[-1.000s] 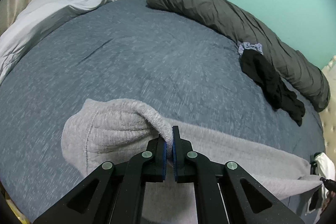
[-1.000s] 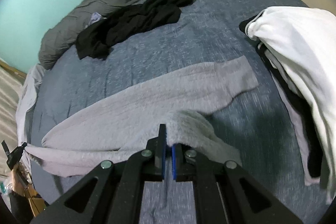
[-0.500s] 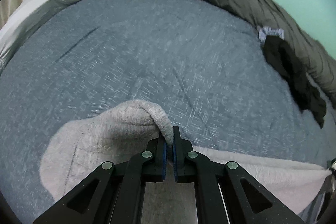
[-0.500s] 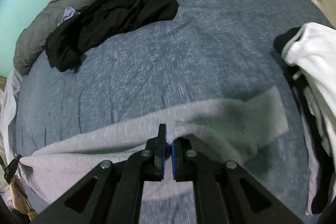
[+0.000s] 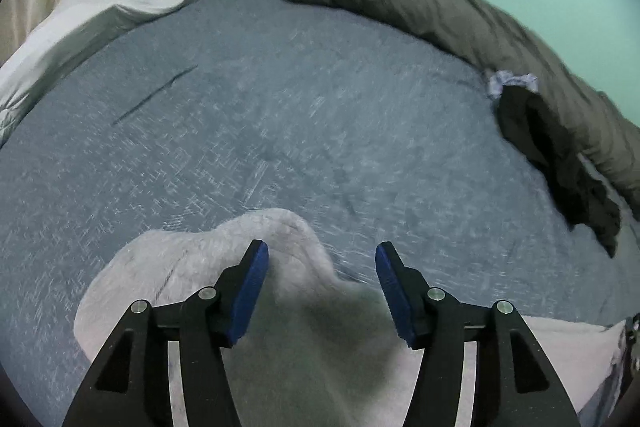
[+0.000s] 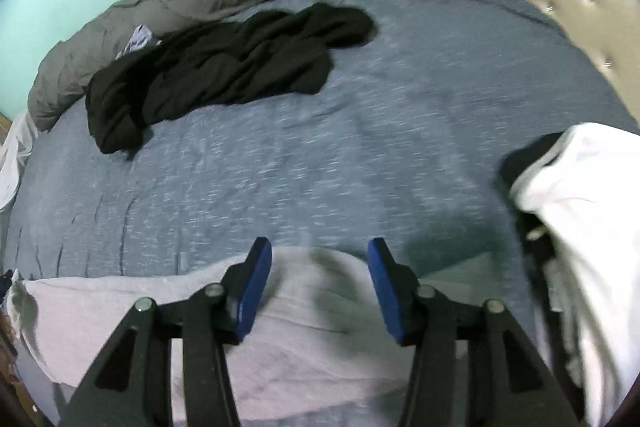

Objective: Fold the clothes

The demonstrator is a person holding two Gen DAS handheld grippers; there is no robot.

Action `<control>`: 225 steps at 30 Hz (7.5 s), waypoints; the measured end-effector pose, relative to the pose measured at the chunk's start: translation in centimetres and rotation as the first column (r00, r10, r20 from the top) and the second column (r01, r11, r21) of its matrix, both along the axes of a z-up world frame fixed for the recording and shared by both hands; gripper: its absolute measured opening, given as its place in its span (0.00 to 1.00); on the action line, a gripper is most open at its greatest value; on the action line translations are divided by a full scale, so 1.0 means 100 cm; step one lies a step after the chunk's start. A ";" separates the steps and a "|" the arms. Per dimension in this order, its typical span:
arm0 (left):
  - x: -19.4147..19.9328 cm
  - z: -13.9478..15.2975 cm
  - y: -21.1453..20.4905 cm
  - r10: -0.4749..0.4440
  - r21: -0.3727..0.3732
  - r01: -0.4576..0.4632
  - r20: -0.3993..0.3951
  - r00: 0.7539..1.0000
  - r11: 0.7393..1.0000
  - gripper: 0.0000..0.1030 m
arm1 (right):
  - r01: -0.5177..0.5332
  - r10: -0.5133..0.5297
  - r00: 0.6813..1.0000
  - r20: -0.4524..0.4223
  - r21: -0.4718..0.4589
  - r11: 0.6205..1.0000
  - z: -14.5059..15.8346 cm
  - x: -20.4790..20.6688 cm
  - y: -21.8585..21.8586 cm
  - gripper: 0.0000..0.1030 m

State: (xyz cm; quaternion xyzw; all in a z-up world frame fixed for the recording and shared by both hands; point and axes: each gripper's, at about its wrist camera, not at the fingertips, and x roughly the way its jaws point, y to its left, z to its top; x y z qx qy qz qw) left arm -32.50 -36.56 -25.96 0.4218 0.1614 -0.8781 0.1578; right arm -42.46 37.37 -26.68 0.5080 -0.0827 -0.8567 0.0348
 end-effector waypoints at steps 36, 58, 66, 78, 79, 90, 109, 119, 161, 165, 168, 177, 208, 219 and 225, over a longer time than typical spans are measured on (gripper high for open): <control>0.101 -0.063 0.182 -0.208 0.156 0.229 -0.136 0.969 0.961 0.61 | 0.171 -0.217 0.963 -0.159 -0.261 0.950 -0.069 0.071 0.043 0.04; 0.100 -0.059 0.177 -0.197 0.167 0.223 -0.157 0.968 0.961 0.61 | 0.273 -0.254 0.946 -0.200 0.077 0.959 -0.055 0.092 0.065 0.30; 0.100 -0.060 0.171 -0.182 0.166 0.207 -0.153 0.971 0.964 0.62 | 0.128 -0.122 0.974 -0.190 0.019 0.992 -0.059 0.085 0.027 0.30; 0.100 -0.063 0.169 -0.187 0.185 0.213 -0.148 0.971 0.959 0.65 | 0.081 -0.068 0.962 -0.263 0.040 0.996 -0.045 0.123 -0.015 0.30; 0.102 -0.063 0.168 -0.185 0.189 0.212 -0.149 0.971 0.959 0.65 | 0.062 -0.054 0.960 -0.275 0.022 0.998 -0.043 0.132 -0.022 0.30; 0.129 -0.061 0.150 -0.122 0.183 0.153 -0.167 0.978 0.971 0.65 | -0.034 -0.031 0.962 -0.270 -0.235 0.971 -0.053 0.233 -0.099 0.30; 0.156 -0.052 0.115 -0.123 0.106 0.143 -0.180 0.976 0.984 0.65 | -0.122 0.037 0.975 -0.217 -0.392 0.912 -0.074 0.248 -0.216 0.30; 0.086 -0.028 0.076 -0.143 -0.001 0.143 -0.059 0.988 0.990 0.65 | -0.173 0.096 0.975 -0.201 -0.413 0.894 -0.086 0.231 -0.240 0.32; 0.155 -0.022 -0.055 0.014 0.170 -0.024 0.062 0.998 0.985 0.69 | -0.158 0.061 0.975 -0.212 -0.477 0.865 -0.090 0.219 -0.230 0.34; 0.159 -0.038 -0.056 0.029 0.222 -0.043 0.069 0.997 0.974 0.70 | -0.164 0.069 0.975 -0.210 -0.475 0.864 -0.091 0.216 -0.234 0.34; 0.150 -0.049 -0.058 0.036 0.248 -0.048 0.052 0.998 0.968 0.70 | -0.158 0.066 0.977 -0.204 -0.480 0.863 -0.093 0.216 -0.234 0.34; 0.146 -0.063 -0.071 0.045 0.259 -0.050 0.027 0.999 0.964 0.12 | -0.160 0.069 0.977 -0.201 -0.481 0.862 -0.094 0.213 -0.233 0.34; 0.241 -0.067 0.021 0.124 0.211 -0.095 -0.131 0.984 0.973 0.42 | -0.509 0.442 0.860 -0.254 -0.380 0.772 -0.079 0.249 -0.345 0.34; 0.252 -0.086 0.040 0.066 0.166 -0.049 -0.099 0.993 0.985 0.52 | -0.599 0.568 0.801 -0.189 -0.275 0.752 -0.094 0.281 -0.411 0.47; 0.257 -0.084 0.032 0.082 0.184 -0.060 -0.111 0.990 0.981 0.54 | -0.622 0.597 0.783 -0.175 -0.244 0.744 -0.090 0.279 -0.453 0.47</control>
